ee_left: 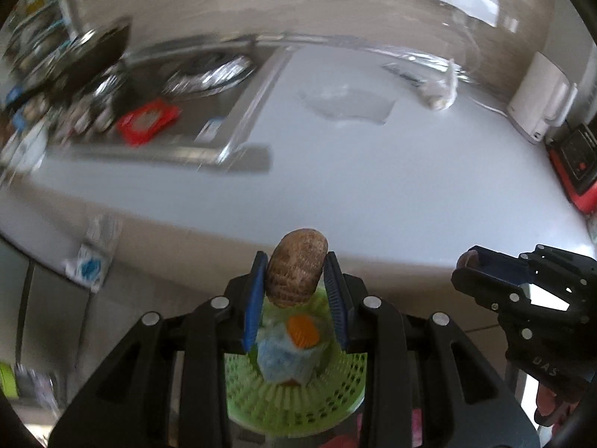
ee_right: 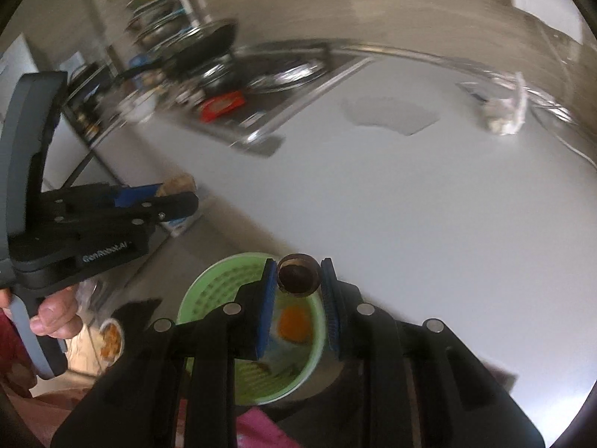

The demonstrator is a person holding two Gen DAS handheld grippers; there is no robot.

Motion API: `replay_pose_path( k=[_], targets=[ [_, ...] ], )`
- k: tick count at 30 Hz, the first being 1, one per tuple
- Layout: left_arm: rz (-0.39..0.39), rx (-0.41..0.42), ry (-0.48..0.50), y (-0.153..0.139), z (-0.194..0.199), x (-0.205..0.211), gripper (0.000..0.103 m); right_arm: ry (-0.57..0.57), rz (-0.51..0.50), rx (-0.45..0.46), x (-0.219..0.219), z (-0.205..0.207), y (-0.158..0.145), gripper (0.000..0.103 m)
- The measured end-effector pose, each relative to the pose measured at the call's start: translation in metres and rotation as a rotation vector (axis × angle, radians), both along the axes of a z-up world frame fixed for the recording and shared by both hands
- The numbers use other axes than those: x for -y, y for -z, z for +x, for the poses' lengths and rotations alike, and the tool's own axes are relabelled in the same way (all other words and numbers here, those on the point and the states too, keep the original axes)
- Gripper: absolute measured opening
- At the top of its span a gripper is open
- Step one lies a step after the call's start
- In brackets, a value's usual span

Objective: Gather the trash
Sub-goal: 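Carry the nut and walnut over the green basket and open both tools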

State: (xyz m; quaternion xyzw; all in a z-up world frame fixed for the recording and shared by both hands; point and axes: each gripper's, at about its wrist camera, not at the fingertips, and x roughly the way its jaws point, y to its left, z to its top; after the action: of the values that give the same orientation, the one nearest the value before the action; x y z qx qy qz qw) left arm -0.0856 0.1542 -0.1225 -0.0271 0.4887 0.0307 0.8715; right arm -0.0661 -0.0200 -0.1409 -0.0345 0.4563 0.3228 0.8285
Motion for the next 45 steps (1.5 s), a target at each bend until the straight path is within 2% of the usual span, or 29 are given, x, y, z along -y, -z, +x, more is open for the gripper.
replay_pose_path(
  k=[4,12,14,16,23,30,35,36,37,39,45],
  targets=[
    [-0.008,-0.028,-0.054,0.018,-0.032,-0.018,0.031,-0.060,-0.024,-0.015,-0.021,-0.019,0.006,0.025],
    [-0.034,-0.075,-0.103,0.045,-0.050,-0.034,0.031,-0.113,-0.049,-0.004,-0.045,-0.035,0.007,0.025],
    [-0.034,-0.081,-0.113,0.048,-0.053,-0.035,0.048,-0.120,-0.054,-0.009,-0.046,-0.035,0.009,0.025],
    [-0.032,-0.074,-0.125,0.048,-0.054,-0.036,0.058,-0.127,-0.060,-0.014,-0.048,-0.036,0.011,0.025],
    [-0.025,-0.068,-0.137,0.043,-0.053,-0.039,0.068,-0.144,-0.071,-0.022,-0.055,-0.036,0.012,0.025],
    [-0.003,-0.065,-0.149,0.039,-0.059,-0.050,0.069,-0.173,-0.075,-0.035,-0.066,-0.037,0.015,0.025],
    [0.014,-0.054,-0.204,0.033,-0.070,-0.070,0.074,-0.223,-0.074,-0.047,-0.080,-0.042,0.023,0.025],
    [0.019,-0.053,-0.218,0.033,-0.072,-0.074,0.074,-0.233,-0.076,-0.051,-0.083,-0.044,0.025,0.034],
    [0.020,-0.052,-0.235,0.033,-0.074,-0.080,0.074,-0.243,-0.084,-0.056,-0.087,-0.045,0.029,0.052],
    [0.013,-0.052,-0.264,0.033,-0.077,-0.088,0.074,-0.243,-0.100,-0.039,-0.092,-0.047,0.031,0.067],
    [0.002,-0.058,-0.285,0.034,-0.079,-0.092,0.074,-0.244,-0.105,-0.043,-0.093,-0.047,0.033,0.070]
  ],
)
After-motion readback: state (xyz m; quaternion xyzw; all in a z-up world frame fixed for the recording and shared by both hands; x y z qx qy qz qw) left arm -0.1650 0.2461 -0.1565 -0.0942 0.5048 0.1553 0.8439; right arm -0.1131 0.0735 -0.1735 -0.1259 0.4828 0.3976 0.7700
